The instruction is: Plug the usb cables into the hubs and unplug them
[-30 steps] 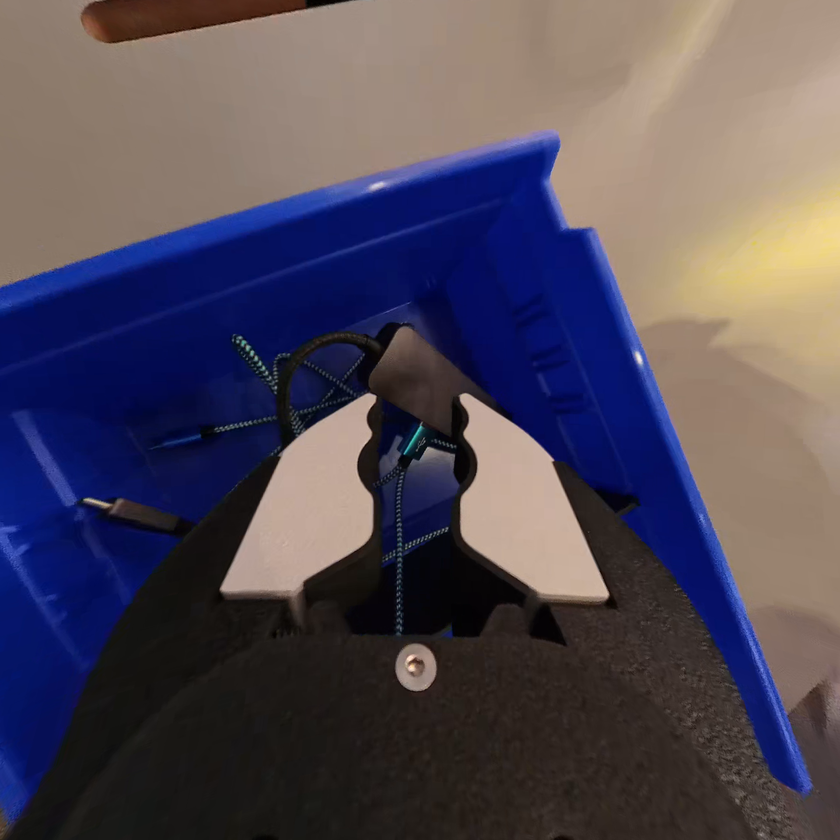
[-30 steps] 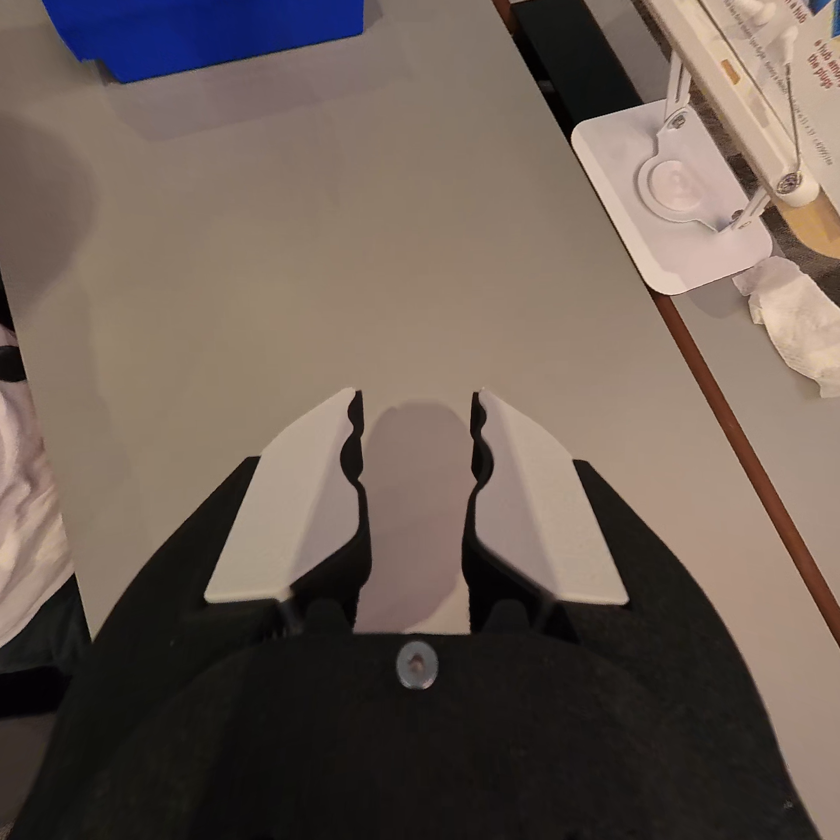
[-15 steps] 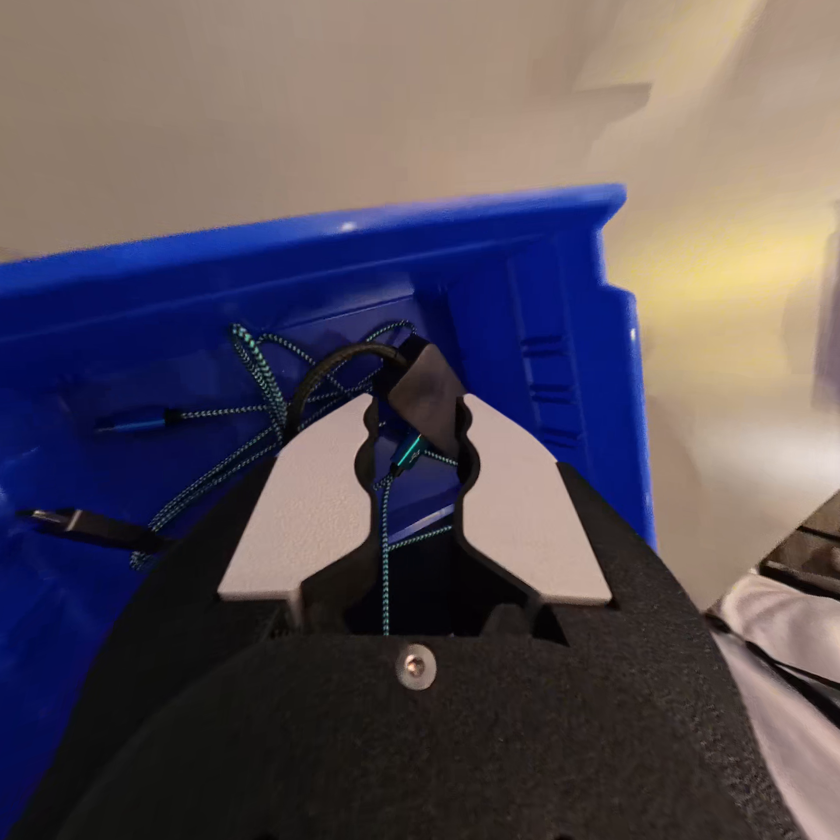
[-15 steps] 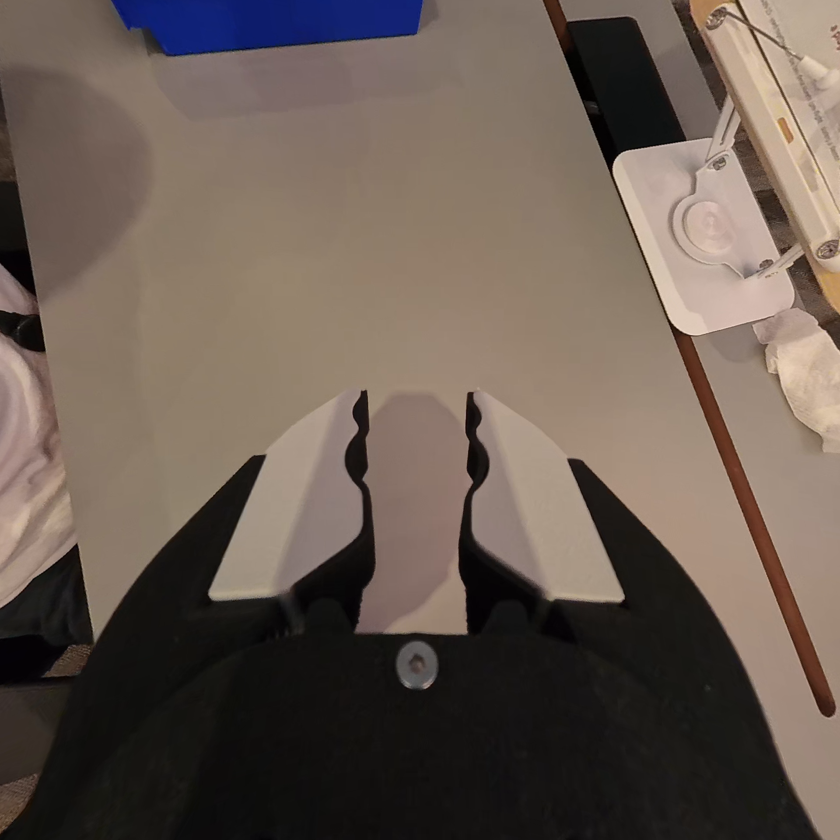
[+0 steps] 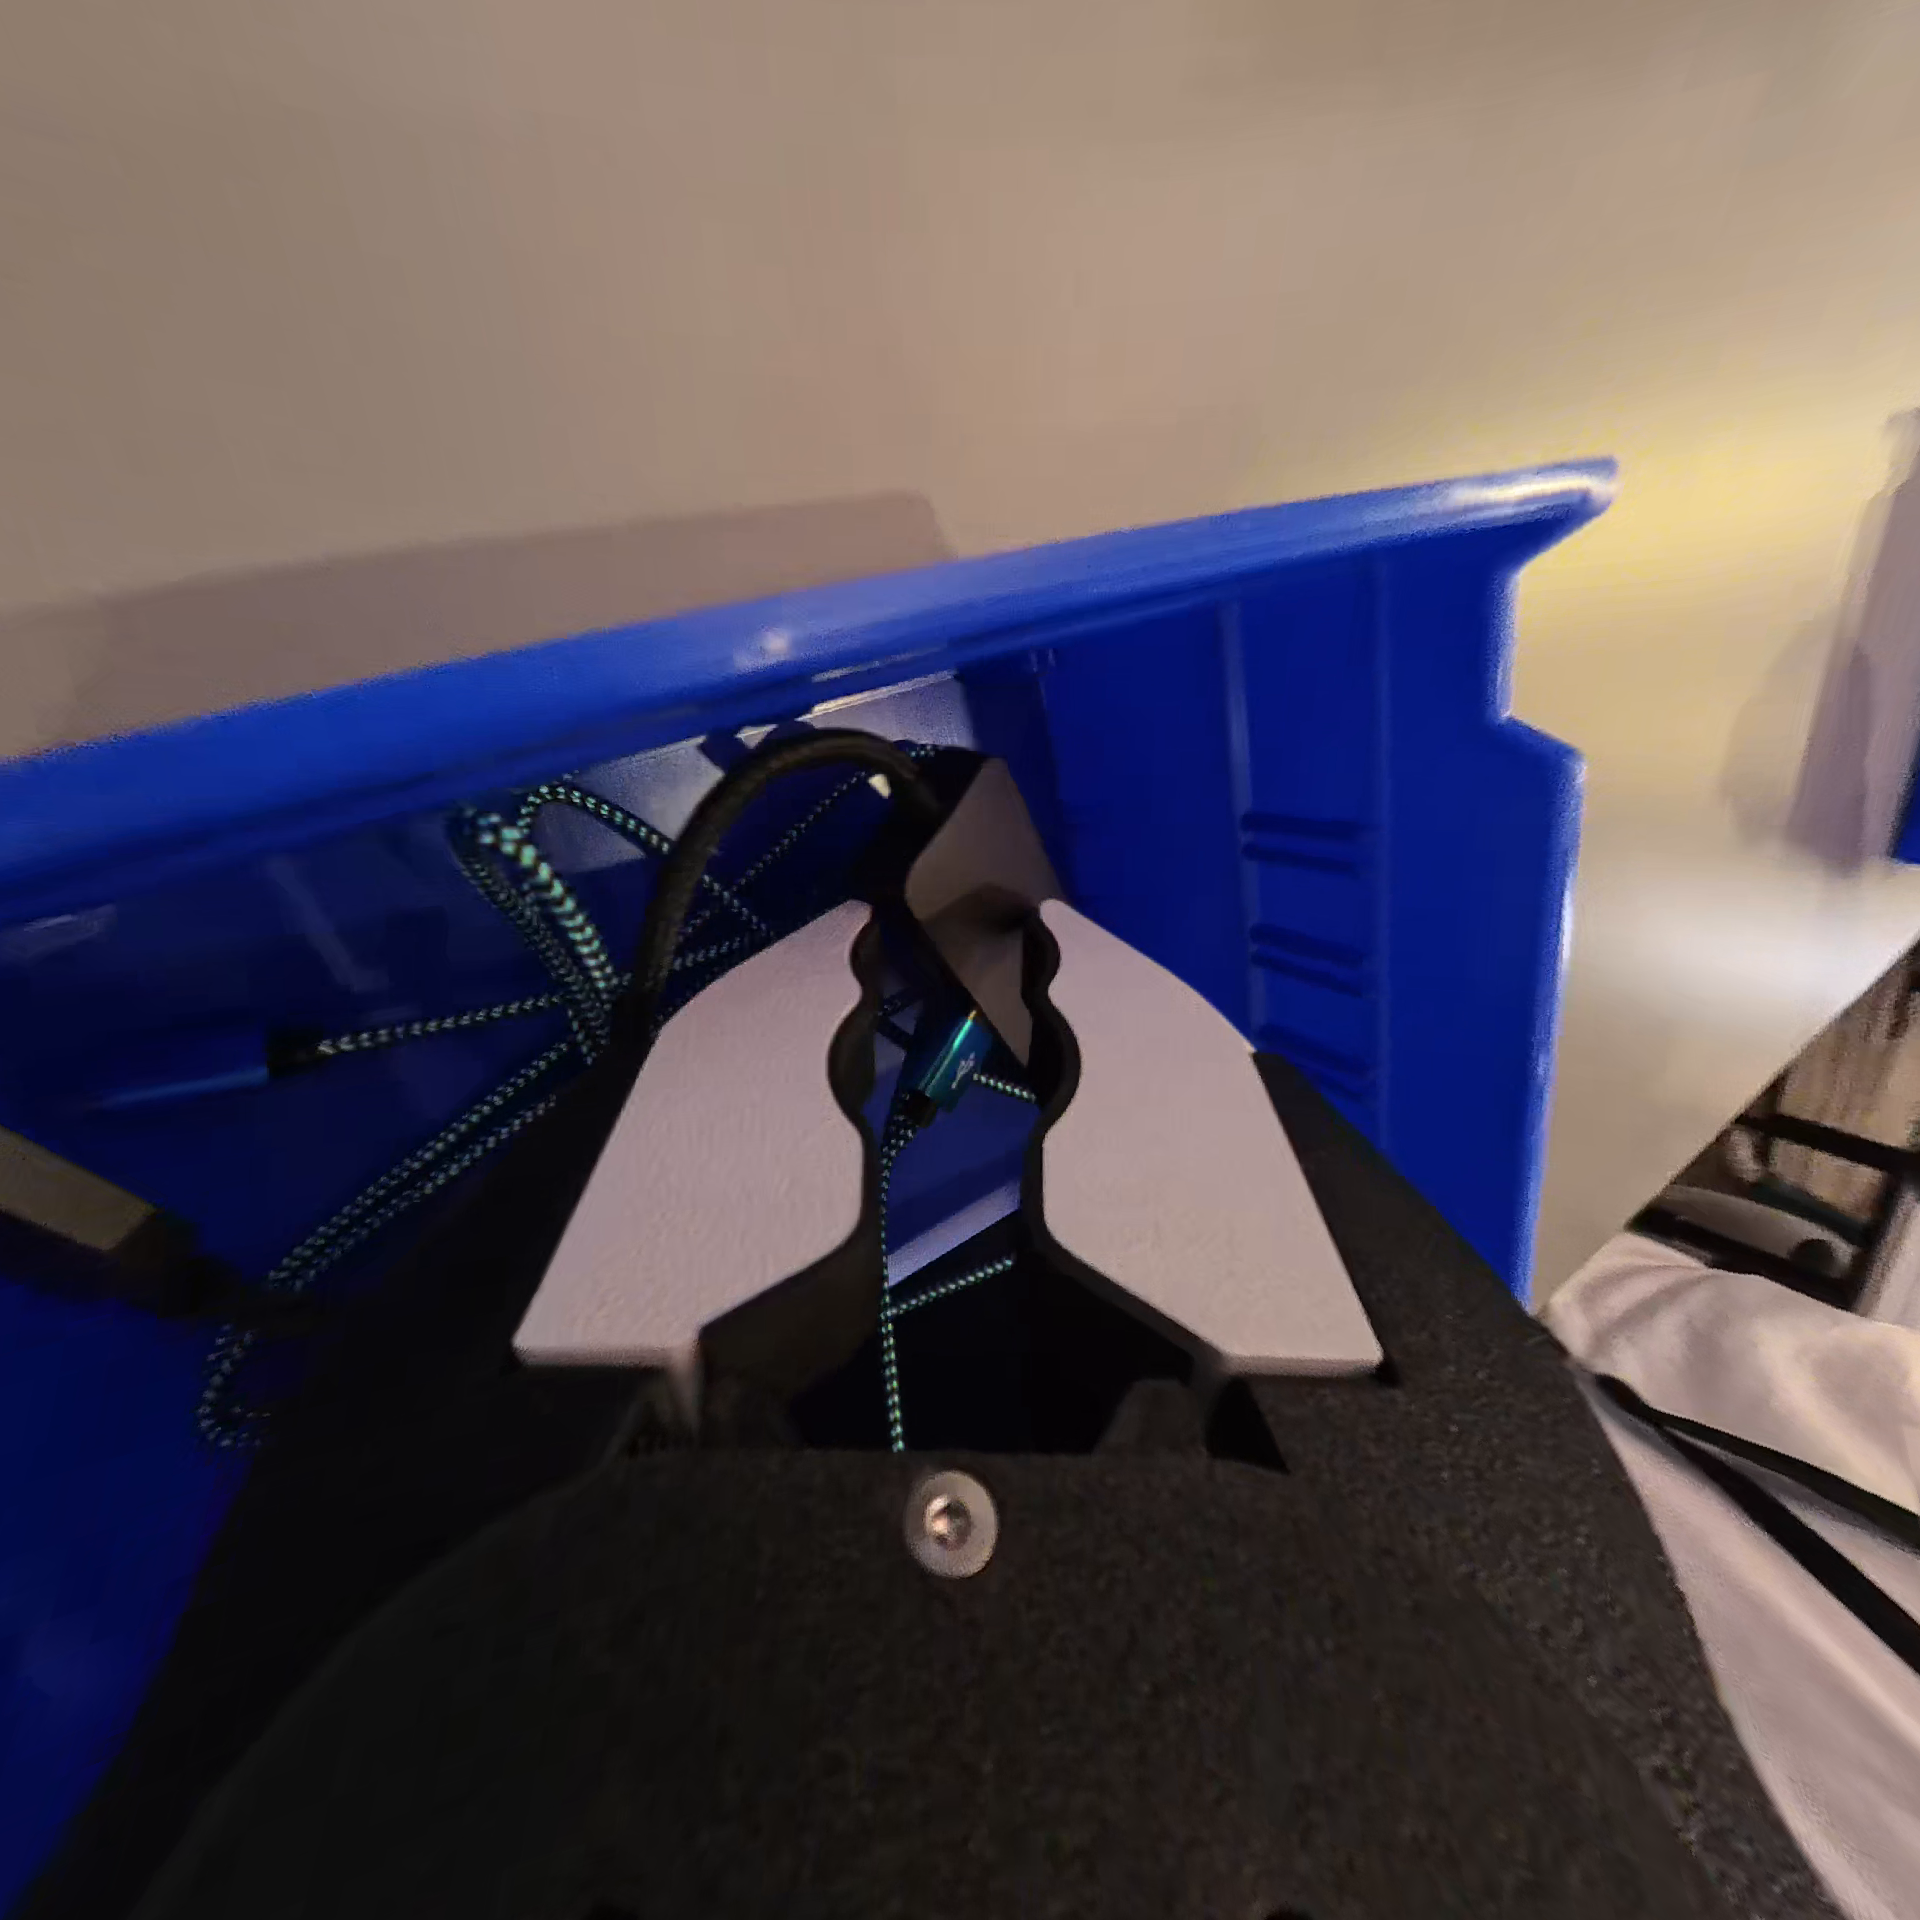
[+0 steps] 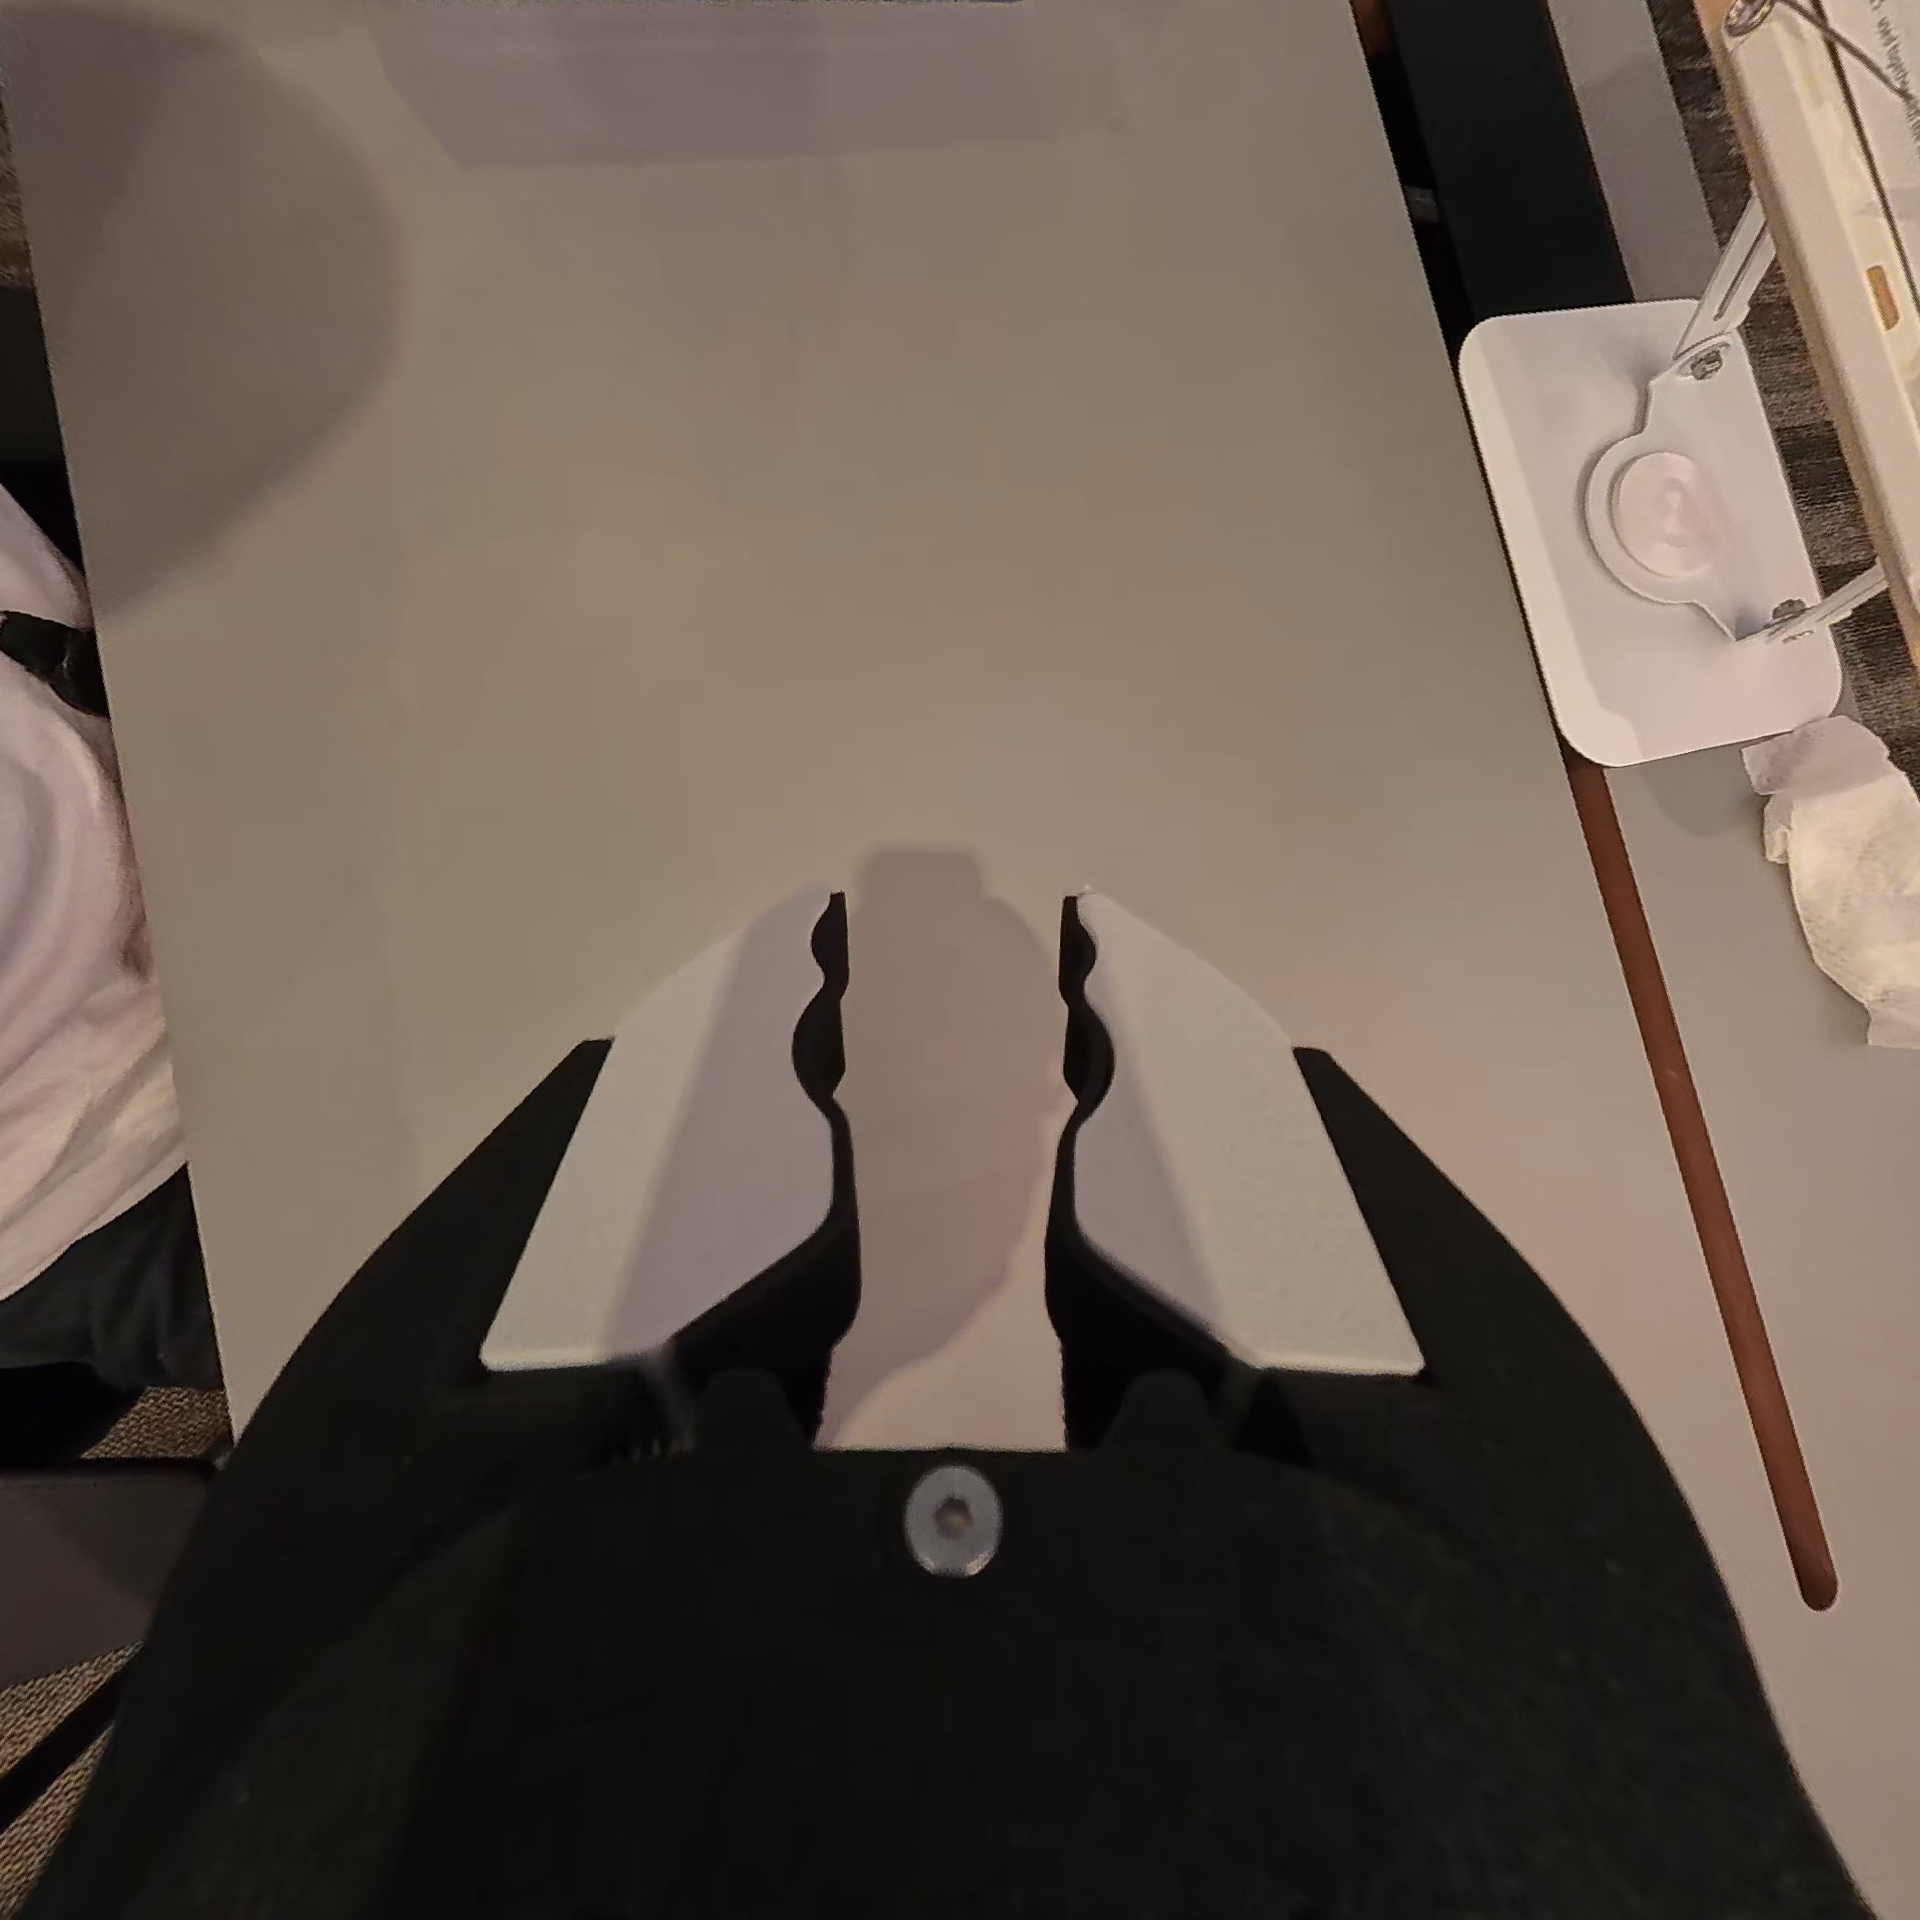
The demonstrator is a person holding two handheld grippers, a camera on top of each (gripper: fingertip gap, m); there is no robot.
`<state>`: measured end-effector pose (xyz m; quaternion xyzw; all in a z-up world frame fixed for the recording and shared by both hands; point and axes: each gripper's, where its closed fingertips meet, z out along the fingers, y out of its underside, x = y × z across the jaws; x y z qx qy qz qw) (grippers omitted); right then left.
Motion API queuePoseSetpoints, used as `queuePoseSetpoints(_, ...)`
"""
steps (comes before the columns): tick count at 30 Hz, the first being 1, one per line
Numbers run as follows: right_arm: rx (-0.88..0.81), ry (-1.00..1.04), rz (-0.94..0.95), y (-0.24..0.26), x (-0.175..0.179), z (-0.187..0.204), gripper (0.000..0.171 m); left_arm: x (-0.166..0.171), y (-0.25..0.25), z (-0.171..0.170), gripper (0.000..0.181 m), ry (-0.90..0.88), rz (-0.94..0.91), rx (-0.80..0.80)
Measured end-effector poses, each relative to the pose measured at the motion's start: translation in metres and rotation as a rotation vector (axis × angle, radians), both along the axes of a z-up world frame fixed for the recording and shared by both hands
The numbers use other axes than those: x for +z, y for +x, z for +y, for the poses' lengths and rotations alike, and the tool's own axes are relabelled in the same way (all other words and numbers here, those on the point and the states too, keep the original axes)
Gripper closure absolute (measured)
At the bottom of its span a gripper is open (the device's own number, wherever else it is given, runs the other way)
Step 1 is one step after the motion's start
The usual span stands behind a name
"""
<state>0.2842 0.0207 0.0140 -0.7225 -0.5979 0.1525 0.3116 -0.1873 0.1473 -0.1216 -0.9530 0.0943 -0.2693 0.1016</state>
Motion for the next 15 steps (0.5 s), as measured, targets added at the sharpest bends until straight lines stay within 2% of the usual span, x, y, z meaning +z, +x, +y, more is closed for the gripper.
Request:
queuePoseSetpoints(4, 0.003, -0.006, -0.003, 0.0, -0.005, 0.0, 0.133, 0.017, 0.016, 0.003, 0.167, 0.053, -0.151, -0.005)
queuePoseSetpoints(7, 0.008, -0.006, -0.016, -0.001, -0.007, 0.001, 0.133, 0.034, 0.029, -0.004, 0.168, 0.175, -0.184, -0.122)
queuePoseSetpoints(11, 0.014, -0.003, -0.025, -0.003, -0.008, 0.001, 0.133, 0.037, 0.037, -0.009, 0.167, 0.315, -0.094, -0.252)
queuePoseSetpoints(15, 0.014, 0.003, -0.028, -0.004, -0.007, 0.0, 0.134, 0.036, 0.044, -0.01, 0.161, 0.367, -0.012, -0.335)
